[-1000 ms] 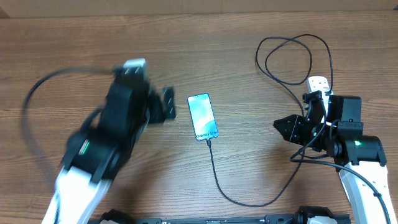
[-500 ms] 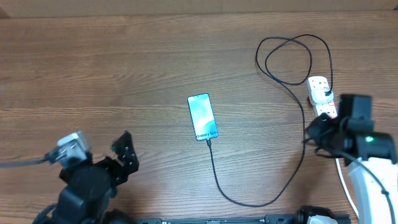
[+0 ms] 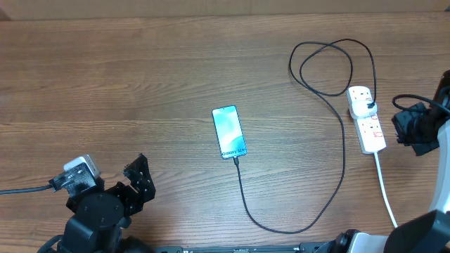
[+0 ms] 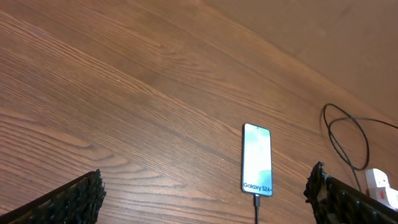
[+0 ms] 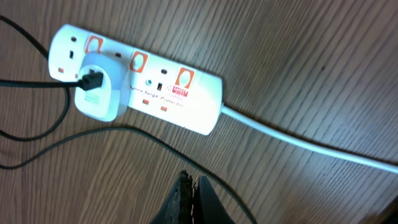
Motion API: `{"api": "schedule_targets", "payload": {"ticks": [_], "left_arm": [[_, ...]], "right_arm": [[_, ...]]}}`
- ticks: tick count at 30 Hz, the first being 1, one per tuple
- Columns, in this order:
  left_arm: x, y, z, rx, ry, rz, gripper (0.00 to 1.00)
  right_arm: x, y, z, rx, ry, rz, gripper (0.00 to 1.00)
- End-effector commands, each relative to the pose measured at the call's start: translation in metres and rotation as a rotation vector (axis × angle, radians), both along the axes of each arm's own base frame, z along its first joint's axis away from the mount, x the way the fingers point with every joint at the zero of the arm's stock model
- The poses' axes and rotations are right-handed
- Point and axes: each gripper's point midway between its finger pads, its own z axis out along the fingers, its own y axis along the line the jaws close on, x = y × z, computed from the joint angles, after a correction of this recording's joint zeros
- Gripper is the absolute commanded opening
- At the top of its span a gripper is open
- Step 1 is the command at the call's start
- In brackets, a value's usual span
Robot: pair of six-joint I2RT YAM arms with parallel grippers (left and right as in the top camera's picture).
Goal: Plug charger to phone and switch on socket
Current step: 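Move the right gripper toward the white power strip's switch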
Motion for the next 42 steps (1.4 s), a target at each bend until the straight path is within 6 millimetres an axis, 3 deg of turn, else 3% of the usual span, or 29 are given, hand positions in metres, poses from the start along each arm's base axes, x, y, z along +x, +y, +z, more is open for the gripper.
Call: {"api": "schedule_targets", "payload": {"ticks": [1, 7, 13, 24, 33, 42], "left_arm": [[-0.002, -0.006, -0.004, -0.028, 0.016, -0.023, 1.00], [-0.002, -0.006, -0.004, -0.028, 0.016, -0.023, 1.00], [-0.002, -0.006, -0.004, -0.028, 0.016, -0.023, 0.99], [-0.002, -0.006, -0.004, -0.028, 0.016, -0.023, 0.99], [-0.002, -0.006, -0.004, -0.028, 0.016, -0.023, 1.00], [-0.002, -0.006, -0.004, -0.028, 0.016, -0.023, 0.99]], "right_arm": [[0.008, 0.007, 0.002, 0.036, -0.023, 0.010, 0.04], [0.011, 0.011, -0.001, 0.069, -0.025, 0.013, 0.04], [0.019, 0.011, -0.018, 0.164, 0.019, -0.002, 0.04], [0.063, -0.007, -0.019, 0.242, 0.097, 0.004, 0.04], [0.073, -0.007, -0.063, 0.311, 0.171, -0.017, 0.04], [0.089, -0.016, -0.071, 0.287, 0.120, -0.041, 0.04]]}}
